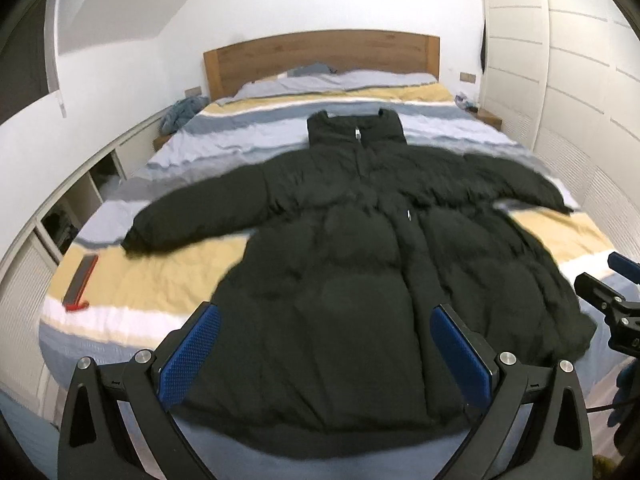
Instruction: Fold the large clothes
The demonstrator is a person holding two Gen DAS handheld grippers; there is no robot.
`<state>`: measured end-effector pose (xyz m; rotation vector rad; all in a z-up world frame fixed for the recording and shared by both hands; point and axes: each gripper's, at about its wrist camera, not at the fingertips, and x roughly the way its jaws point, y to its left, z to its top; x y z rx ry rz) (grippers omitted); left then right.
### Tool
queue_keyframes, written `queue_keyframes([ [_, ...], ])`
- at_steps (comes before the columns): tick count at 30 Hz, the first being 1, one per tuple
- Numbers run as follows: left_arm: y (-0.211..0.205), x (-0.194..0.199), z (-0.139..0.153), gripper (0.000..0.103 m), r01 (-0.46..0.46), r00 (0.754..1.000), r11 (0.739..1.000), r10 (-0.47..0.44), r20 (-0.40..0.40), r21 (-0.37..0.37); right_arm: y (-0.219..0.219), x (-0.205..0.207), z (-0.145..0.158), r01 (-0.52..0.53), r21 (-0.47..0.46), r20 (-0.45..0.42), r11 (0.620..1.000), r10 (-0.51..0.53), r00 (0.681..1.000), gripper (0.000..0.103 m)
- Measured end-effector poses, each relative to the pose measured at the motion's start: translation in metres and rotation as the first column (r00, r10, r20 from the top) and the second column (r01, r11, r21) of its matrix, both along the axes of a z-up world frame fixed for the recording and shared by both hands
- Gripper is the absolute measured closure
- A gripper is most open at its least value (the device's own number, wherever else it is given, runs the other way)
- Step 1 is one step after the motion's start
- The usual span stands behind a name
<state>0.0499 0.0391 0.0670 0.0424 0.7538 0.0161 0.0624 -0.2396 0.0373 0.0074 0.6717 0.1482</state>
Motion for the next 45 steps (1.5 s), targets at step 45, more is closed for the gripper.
queue_keyframes([
  [45, 0.056, 0.272, -0.09, 0.001, -0.095, 0.98, 0.994, 0.103, -0.172, 0.058, -0.289, 0.327, -0.174, 0.532, 0.313, -0.318, 0.787, -0.442, 0.839, 0.0],
])
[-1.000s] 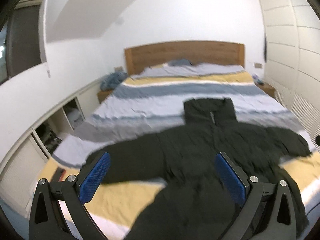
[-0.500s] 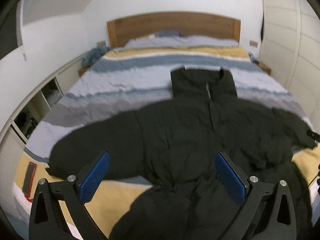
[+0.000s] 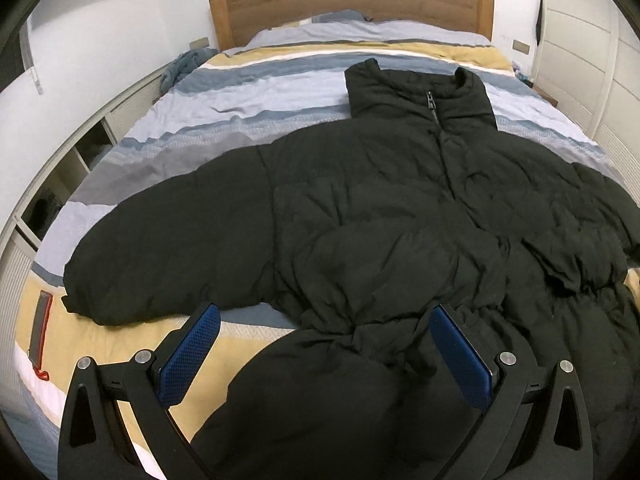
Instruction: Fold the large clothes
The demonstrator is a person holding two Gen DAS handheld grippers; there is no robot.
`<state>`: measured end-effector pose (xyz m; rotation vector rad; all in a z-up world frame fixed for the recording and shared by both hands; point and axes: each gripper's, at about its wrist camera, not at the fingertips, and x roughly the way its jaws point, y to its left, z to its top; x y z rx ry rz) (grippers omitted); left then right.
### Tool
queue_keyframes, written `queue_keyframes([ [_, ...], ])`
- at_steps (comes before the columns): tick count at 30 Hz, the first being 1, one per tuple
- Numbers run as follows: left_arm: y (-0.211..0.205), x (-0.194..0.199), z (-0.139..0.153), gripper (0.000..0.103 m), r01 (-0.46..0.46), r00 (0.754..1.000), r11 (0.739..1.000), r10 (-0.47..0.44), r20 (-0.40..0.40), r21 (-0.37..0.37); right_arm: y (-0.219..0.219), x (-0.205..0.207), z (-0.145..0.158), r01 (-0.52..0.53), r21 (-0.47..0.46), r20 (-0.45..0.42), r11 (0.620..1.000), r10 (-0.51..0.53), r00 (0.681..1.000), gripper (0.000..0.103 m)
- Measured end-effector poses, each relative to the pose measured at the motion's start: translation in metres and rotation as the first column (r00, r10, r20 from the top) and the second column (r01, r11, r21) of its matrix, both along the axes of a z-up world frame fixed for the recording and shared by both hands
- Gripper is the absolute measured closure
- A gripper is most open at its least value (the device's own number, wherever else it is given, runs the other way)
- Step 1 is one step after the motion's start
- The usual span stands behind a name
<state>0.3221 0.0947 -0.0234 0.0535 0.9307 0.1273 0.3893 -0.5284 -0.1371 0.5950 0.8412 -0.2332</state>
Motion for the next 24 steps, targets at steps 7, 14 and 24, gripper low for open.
queue_keyframes([
  [7, -0.002, 0.001, -0.012, 0.001, 0.003, 1.0, 1.0, -0.003, -0.023, 0.011, -0.04, -0.001, -0.006, 0.019, 0.153, 0.118, 0.988, -0.038, 0.992, 0.0],
  [14, -0.007, 0.002, -0.02, 0.001, 0.004, 0.999, 1.0, -0.004, -0.039, 0.012, -0.046, -0.008, -0.009, -0.033, 0.215, 0.158, 0.976, -0.002, 0.987, 0.0],
  [24, -0.006, 0.001, -0.021, 0.001, -0.003, 0.999, 1.0, 0.003, -0.034, 0.016, -0.069, -0.015, -0.011, 0.017, 0.301, 0.193, 0.953, -0.079, 0.978, 0.0],
])
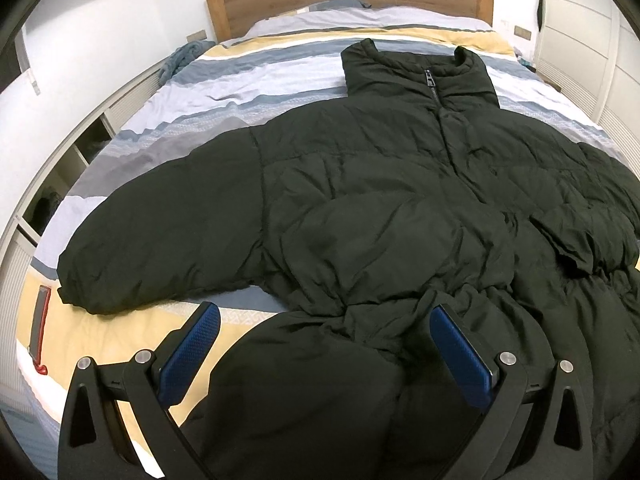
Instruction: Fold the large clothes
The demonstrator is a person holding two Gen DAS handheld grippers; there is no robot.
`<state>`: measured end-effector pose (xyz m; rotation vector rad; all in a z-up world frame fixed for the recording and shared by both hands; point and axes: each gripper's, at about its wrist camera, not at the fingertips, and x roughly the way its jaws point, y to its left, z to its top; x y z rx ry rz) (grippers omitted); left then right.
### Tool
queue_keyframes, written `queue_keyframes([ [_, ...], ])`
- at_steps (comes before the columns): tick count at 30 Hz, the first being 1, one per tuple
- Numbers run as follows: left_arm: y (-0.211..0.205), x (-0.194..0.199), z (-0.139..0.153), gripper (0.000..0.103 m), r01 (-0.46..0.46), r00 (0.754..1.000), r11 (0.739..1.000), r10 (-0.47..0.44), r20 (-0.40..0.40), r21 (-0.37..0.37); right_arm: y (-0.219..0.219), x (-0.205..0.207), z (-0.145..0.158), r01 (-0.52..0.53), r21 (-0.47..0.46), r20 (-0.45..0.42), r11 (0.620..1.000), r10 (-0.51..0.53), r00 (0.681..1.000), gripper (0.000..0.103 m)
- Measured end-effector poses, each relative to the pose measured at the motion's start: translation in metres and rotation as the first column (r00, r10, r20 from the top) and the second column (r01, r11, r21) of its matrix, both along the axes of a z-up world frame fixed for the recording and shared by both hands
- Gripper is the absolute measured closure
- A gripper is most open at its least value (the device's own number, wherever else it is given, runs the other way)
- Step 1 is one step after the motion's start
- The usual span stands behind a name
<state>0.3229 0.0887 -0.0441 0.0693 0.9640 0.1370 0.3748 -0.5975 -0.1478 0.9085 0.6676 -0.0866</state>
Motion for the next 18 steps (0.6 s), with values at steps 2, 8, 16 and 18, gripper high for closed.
queue_keyframes([
  [2, 0.001, 0.0, 0.0, 0.001, -0.004, 1.0, 1.0, 0.004, 0.0, 0.002, -0.006, 0.006, -0.001, 0.032, 0.007, -0.007, 0.999, -0.032, 0.999, 0.001],
  [8, 0.008, -0.002, -0.003, 0.001, -0.016, 1.0, 1.0, 0.017, -0.011, 0.009, -0.021, 0.022, -0.002, 0.127, 0.036, -0.01, 0.991, -0.127, 0.992, 0.009],
  [16, 0.009, -0.007, -0.005, 0.001, -0.015, 1.0, 1.0, 0.015, -0.019, 0.008, -0.042, 0.02, -0.006, 0.192, 0.133, 0.003, 0.972, -0.194, 0.981, 0.078],
  [18, 0.009, -0.009, -0.002, 0.001, -0.011, 1.0, 1.0, 0.011, -0.013, 0.006, -0.036, 0.023, 0.006, 0.173, 0.102, 0.023, 0.98, -0.176, 0.984, 0.086],
])
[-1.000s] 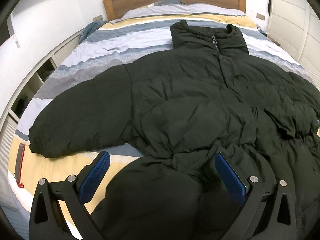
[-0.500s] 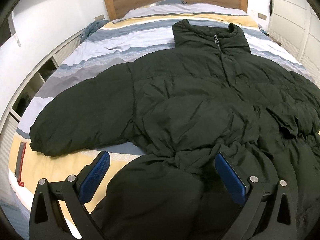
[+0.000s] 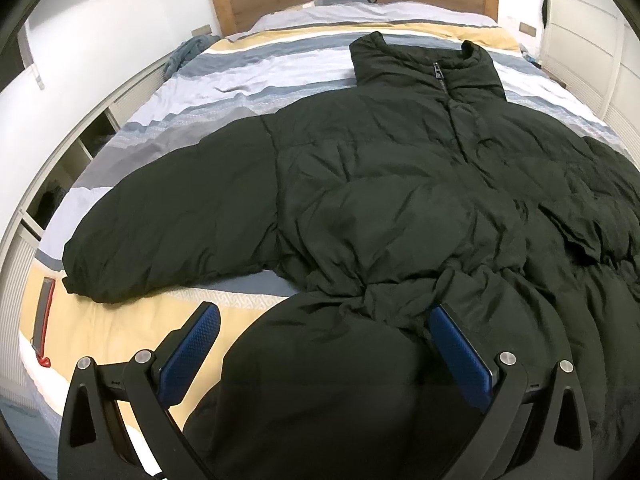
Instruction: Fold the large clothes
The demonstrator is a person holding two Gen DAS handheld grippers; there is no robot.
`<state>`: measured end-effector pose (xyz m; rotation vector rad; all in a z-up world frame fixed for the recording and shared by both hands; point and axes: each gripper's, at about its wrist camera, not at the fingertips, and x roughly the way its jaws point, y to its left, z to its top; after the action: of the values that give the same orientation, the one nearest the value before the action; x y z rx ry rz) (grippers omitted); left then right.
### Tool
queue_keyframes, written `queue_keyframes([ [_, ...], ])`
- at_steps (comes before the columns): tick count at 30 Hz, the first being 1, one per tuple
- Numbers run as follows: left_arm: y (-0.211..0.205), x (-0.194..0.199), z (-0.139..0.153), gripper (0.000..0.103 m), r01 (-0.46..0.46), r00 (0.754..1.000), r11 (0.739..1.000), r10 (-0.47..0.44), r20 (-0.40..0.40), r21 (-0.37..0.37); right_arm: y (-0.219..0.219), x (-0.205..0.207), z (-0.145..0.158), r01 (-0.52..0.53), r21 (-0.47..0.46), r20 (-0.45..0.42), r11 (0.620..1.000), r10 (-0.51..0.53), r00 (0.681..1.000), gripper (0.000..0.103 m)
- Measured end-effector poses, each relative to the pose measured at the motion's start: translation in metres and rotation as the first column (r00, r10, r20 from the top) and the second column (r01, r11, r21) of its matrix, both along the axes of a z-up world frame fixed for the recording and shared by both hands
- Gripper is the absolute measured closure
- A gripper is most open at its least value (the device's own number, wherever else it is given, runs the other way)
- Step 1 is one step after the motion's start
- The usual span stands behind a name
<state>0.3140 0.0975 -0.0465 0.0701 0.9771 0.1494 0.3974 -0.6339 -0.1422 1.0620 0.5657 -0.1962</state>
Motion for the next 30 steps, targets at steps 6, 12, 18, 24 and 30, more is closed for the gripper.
queue_keyframes([
  [6, -0.001, -0.012, 0.017, 0.001, 0.013, 0.998, 1.0, -0.011, 0.061, -0.022, 0.02, 0.008, 0.05, -0.076, -0.138, 0.038, 0.987, 0.082, 0.996, 0.091],
  [12, 0.007, -0.029, 0.035, 0.001, 0.01, 0.995, 0.998, -0.004, 0.102, -0.059, 0.074, 0.018, 0.117, -0.214, -0.291, 0.094, 0.932, 0.251, 0.964, 0.091],
  [18, 0.014, -0.048, 0.046, 0.001, 0.008, 0.994, 0.997, 0.0, 0.111, -0.071, 0.141, 0.02, 0.162, -0.34, -0.402, 0.11, 0.85, 0.413, 0.904, 0.091],
  [24, 0.025, -0.064, 0.058, 0.001, -0.011, 0.992, 0.996, 0.023, 0.124, -0.094, 0.215, 0.014, 0.178, -0.468, -0.469, 0.078, 0.749, 0.562, 0.823, 0.091],
  [30, 0.032, -0.08, 0.067, 0.001, -0.016, 0.99, 0.993, 0.032, 0.137, -0.114, 0.285, 0.01, 0.171, -0.572, -0.494, 0.014, 0.655, 0.664, 0.748, 0.091],
])
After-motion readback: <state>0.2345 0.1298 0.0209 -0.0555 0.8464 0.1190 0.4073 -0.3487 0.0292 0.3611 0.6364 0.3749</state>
